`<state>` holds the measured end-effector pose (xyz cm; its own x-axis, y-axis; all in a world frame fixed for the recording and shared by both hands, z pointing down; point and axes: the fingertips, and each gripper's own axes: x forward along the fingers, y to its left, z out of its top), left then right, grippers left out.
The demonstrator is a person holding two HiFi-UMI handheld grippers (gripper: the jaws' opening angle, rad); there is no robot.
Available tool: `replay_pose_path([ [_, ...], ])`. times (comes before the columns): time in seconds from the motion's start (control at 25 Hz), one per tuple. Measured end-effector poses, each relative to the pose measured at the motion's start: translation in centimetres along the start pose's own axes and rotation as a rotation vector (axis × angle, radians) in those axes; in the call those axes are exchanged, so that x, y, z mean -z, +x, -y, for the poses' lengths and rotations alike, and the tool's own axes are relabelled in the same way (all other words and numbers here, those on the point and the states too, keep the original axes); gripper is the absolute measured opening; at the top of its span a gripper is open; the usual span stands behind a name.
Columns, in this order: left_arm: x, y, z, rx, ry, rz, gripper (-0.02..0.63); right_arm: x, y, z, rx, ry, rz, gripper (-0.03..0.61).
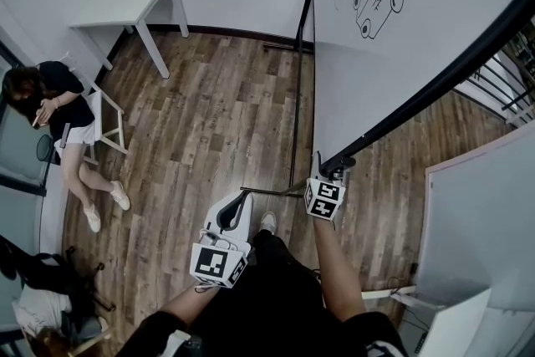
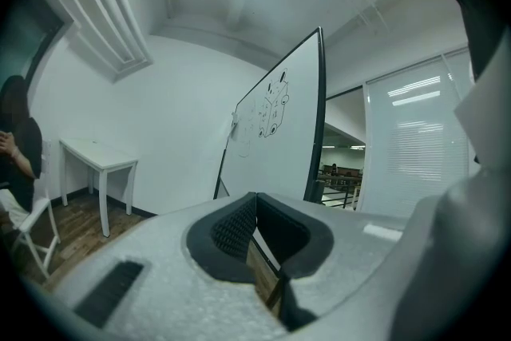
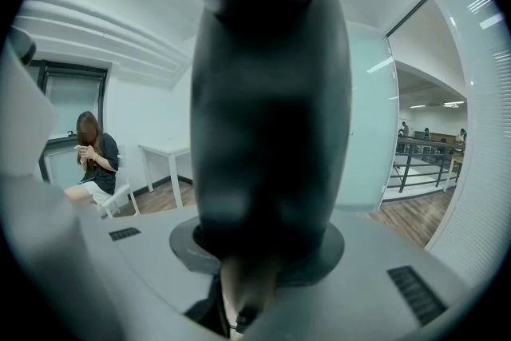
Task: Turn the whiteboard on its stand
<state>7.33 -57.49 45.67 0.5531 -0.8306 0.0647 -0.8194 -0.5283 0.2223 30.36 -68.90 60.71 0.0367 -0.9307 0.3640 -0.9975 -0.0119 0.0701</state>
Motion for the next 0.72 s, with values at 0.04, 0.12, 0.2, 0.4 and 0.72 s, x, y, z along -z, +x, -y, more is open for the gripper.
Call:
replay_pose_path([
  [0.04, -0.1, -0.4, 0.0, 0.001, 0.002, 0.002, 0.017, 0.0, -0.2, -0.1, 0.0, 0.001, 0.0, 0.129],
  [0.12, -0.1, -1.5, 0.2, 0.0, 0.005, 0.004, 0.017, 0.1, -0.4, -0.3, -0.002, 0.005, 0.001, 0.13],
  [0.2, 0.1, -2.8, 0.7, -0.004, 0.01, 0.004, 0.017, 0.1, -0.7, -0.8, -0.005, 0.012, 0.005, 0.13],
  [0.4, 0.7, -6.2, 2.3, -0.017, 0.023, 0.001, 0.017, 0.4, -1.7, -2.3, -0.006, 0.027, 0.015, 0.13],
  [0.72, 0.5, -9.6, 2.2, -0.029, 0.039, 0.019, 0.017, 1.3, -3.8, -4.0, 0.0, 0.035, 0.02, 0.13],
])
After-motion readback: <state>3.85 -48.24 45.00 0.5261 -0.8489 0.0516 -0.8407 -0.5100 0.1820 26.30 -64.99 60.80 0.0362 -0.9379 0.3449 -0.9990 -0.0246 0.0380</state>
